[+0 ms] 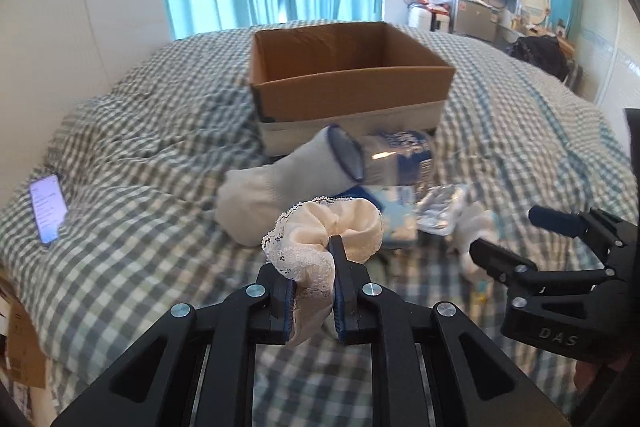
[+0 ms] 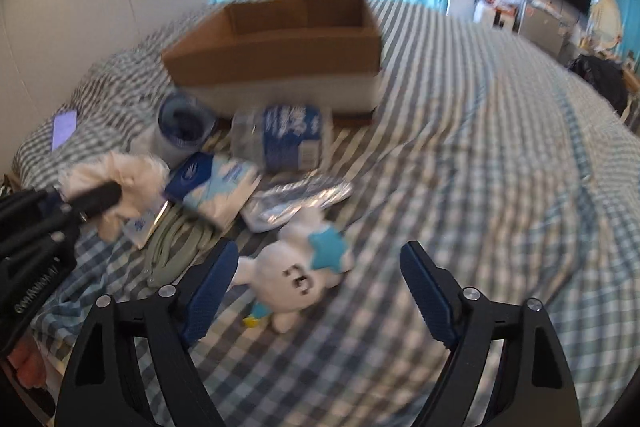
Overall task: Organize objects
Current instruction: 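Grasp the lace scrunchie with the left tool while the right tool grasps the plush toy, then drop the scrunchie and plush toy into the cardboard box with both tools, then grasp the white sock with the left tool while the right tool grasps the tissue pack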
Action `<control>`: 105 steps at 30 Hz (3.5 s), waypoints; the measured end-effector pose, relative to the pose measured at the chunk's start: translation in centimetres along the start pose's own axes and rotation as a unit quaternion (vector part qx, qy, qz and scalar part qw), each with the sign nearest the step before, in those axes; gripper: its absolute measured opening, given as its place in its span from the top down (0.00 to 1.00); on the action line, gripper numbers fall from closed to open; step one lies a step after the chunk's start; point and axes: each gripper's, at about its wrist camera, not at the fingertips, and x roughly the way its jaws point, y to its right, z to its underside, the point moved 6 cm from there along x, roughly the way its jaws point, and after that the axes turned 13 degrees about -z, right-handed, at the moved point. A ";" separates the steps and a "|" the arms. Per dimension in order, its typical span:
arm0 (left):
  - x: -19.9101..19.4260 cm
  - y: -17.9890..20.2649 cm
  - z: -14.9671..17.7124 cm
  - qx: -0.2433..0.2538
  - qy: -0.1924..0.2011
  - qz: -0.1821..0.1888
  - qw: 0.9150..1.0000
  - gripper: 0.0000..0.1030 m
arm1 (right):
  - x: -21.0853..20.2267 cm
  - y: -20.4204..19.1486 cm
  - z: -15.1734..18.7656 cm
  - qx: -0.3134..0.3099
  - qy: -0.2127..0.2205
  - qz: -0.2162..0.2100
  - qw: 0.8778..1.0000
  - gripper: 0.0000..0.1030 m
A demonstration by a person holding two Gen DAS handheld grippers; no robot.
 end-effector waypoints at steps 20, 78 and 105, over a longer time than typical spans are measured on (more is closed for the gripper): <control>-6.0 -1.4 -2.8 -0.036 0.065 0.047 0.996 0.85 | -6.5 -3.6 -0.5 -0.033 0.047 0.009 0.998 0.53; 4.8 -5.1 -21.8 -0.080 0.111 0.022 0.990 0.00 | -5.2 1.8 -24.4 -0.065 0.161 -0.049 0.984 0.10; 12.1 -4.1 -2.8 -0.034 -0.086 0.023 0.995 0.00 | -1.5 3.3 -10.5 -0.035 0.067 -0.010 0.997 0.00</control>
